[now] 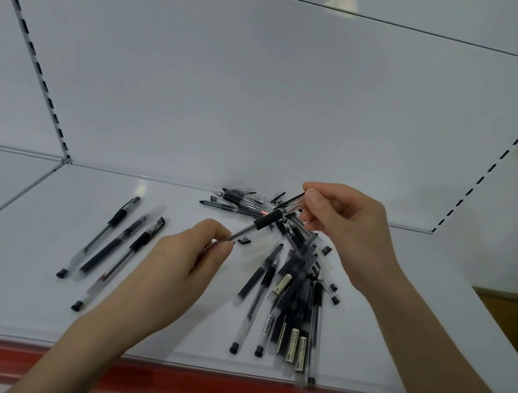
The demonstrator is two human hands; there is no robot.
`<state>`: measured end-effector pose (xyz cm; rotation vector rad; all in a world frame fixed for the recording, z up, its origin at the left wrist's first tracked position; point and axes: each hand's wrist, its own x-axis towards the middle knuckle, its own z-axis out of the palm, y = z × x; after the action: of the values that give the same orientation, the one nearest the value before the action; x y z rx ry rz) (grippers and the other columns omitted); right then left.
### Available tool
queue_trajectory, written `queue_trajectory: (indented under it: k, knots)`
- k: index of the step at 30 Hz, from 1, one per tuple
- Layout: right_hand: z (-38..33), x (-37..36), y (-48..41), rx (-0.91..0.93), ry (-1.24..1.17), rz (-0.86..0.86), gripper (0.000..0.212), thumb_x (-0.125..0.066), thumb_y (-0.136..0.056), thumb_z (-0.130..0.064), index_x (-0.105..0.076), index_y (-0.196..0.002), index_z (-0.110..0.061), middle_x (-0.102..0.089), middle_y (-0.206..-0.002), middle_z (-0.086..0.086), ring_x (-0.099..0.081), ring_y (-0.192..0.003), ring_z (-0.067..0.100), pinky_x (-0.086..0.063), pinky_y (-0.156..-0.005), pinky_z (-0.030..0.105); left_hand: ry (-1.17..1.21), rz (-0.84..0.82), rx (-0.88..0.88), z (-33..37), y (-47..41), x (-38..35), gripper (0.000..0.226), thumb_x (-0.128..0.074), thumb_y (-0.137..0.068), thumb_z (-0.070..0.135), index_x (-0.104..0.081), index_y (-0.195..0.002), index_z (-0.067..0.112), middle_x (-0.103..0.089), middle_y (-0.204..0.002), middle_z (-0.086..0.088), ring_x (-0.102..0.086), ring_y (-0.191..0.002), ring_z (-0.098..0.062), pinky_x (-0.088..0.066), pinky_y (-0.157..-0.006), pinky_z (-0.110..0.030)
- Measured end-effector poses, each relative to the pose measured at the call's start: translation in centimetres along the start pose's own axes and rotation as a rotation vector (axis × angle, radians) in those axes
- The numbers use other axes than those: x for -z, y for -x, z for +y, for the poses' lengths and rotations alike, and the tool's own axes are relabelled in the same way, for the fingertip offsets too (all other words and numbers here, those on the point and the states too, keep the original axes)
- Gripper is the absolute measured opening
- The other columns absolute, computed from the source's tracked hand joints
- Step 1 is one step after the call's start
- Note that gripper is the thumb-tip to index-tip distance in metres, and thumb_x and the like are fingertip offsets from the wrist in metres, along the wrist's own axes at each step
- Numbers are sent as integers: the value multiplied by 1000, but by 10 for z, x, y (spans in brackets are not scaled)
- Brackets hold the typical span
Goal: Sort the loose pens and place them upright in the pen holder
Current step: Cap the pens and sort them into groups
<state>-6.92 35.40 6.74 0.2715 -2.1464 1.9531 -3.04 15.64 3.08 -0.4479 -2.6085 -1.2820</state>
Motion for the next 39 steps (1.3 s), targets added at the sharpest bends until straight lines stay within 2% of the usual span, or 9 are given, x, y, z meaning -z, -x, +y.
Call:
queue_trajectory:
  k: [3,13,20,26,30,32,35,38,39]
  knots:
    - [-4,9,-5,9,-25,45,14,-58,-87,-6,-68,-87,-16,-70,-67,-5,-63,-62,5,-53,-62,16,1,6,7,0,0,2,12,-47,-91,25,-51,-81,29,-48,-53,13,-41,-49,-8,-32,-46,-13]
    - [0,5,-7,7,-26,34,15,-58,-87,-5,-68,-87,-16,-70,-66,-6,-64,-62,5,-53,-63,17,16,11,18,-1,-1,0,16,-48,-91,23,-51,-78,32,-48,-52,12,-42,-49,-8,-33,-46,-14]
    - [3,-1,-5,-8,-6,-64,14,-58,-86,-5,-68,-86,-16,-69,-63,-6,-63,-59,5,-52,-60,16,14,10,-11,0,-2,-1,17,-47,-91,24,-49,-77,33,-50,-57,13,-44,-53,-7,-34,-49,-13]
    - [7,-8,-4,17,15,-6,16,-58,-87,-5,-68,-82,-16,-66,-57,-8,-62,-57,3,-51,-59,14,-8,35,-57,4,-6,-7,21,-46,-92,23,-45,-74,33,-49,-53,17,-42,-48,-7,-32,-45,-14]
    - [13,-15,-3,32,18,6,16,-57,-87,-3,-67,-82,-16,-66,-56,-9,-62,-55,2,-52,-59,14,-43,67,-63,0,-7,-9,17,-46,-92,20,-47,-77,26,-50,-52,18,-42,-48,-7,-31,-45,-15]
    - [17,-18,-4,25,18,-4,17,-58,-87,-3,-67,-82,-16,-67,-57,-7,-63,-56,3,-53,-60,14,-75,80,-65,-6,-9,-7,12,-47,-92,19,-51,-81,19,-50,-52,15,-44,-51,-7,-32,-47,-16]
    - [24,-21,-8,-2,30,-48,15,-57,-88,-5,-67,-84,-15,-67,-65,-5,-64,-59,4,-52,-61,15,-80,101,-30,-12,-8,-3,12,-49,-91,18,-56,-84,13,-46,-47,2,-45,-55,-12,-34,-52,-19]
    - [32,-25,-14,-62,71,-178,13,-55,-89,-6,-65,-88,-15,-68,-74,0,-65,-62,4,-54,-61,16,-100,102,55,-22,-4,0,13,-49,-91,21,-57,-83,15,-62,-64,-4,-53,-60,-17,-42,-57,-24]
    - [35,-27,-18,-71,97,-210,13,-55,-90,-7,-65,-90,-15,-68,-77,1,-66,-64,5,-54,-63,16,-131,117,90,-26,-3,2,14,-49,-91,23,-57,-82,16,-65,-68,-3,-56,-61,-15,-46,-62,-30]
